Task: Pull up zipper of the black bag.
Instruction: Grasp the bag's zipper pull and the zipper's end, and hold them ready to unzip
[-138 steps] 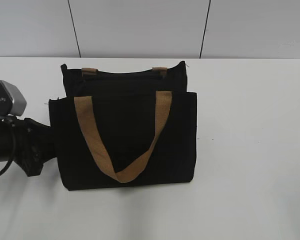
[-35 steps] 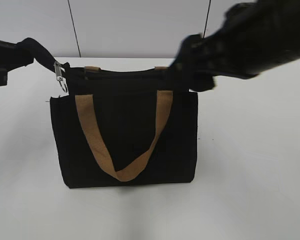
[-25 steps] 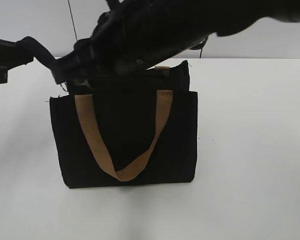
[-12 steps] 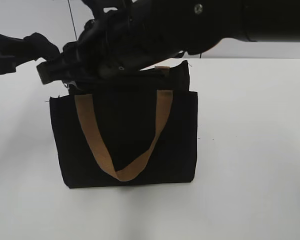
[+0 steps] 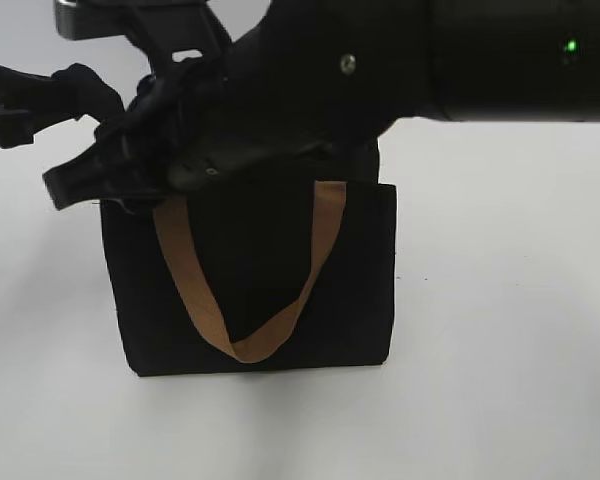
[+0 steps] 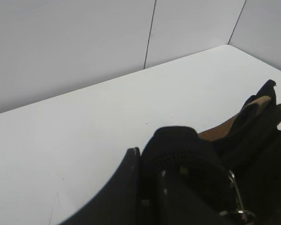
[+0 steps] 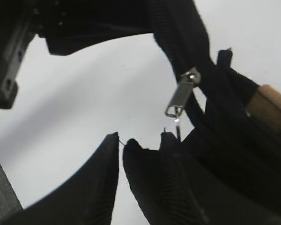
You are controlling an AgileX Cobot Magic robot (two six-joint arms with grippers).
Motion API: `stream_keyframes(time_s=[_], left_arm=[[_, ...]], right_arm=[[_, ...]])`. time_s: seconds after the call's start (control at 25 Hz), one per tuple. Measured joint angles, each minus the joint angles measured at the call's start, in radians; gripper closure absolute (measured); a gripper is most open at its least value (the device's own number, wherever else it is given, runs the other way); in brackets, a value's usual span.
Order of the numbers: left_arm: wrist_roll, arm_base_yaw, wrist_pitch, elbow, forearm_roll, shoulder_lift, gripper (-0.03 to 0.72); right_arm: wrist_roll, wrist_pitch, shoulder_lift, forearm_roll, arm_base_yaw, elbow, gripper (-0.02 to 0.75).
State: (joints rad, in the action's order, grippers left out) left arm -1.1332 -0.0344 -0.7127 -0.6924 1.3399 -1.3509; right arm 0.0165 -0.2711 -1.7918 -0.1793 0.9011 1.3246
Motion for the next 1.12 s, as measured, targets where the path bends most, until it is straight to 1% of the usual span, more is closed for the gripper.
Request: stream_keyframes(time_s=[0.32,0.56,0.72,0.84,0.96,1.12], left_arm=[[0.001,0.0,-0.017,0.0,-0.001,0.0,0.667],[0.001,0.0,-0.02,0.0,-0.001,0.0,0.667],[0.001,0.0,-0.022,0.0,-0.001,0.0,0.667],[0.003,0.0,-0.022,0.0,-0.001,0.0,0.667],[0.003,0.0,-0.022,0.0,-0.002,0.0,0.667],[0.003,0.0,-0.022,0.0,-0.002,0.0,0.667]], right_arm=[[-0.008,0.021,-0.03,-0.004,0.007,0.003,0.507],[-0.008,0.09,-0.03,-0.007,0.002,0.003,0.507],[-0.004,0.096,-0.03,-0.008,-0.005,0.003,0.504],[-0.004,0.072,-0.029,-0.007,-0.016,0.004,0.475],[-0.047,0.049,-0.019,0.0,-0.022,0.004,0.436],[-0.09,0.045,-0.018,0.001,-0.022,0.004,0.423]])
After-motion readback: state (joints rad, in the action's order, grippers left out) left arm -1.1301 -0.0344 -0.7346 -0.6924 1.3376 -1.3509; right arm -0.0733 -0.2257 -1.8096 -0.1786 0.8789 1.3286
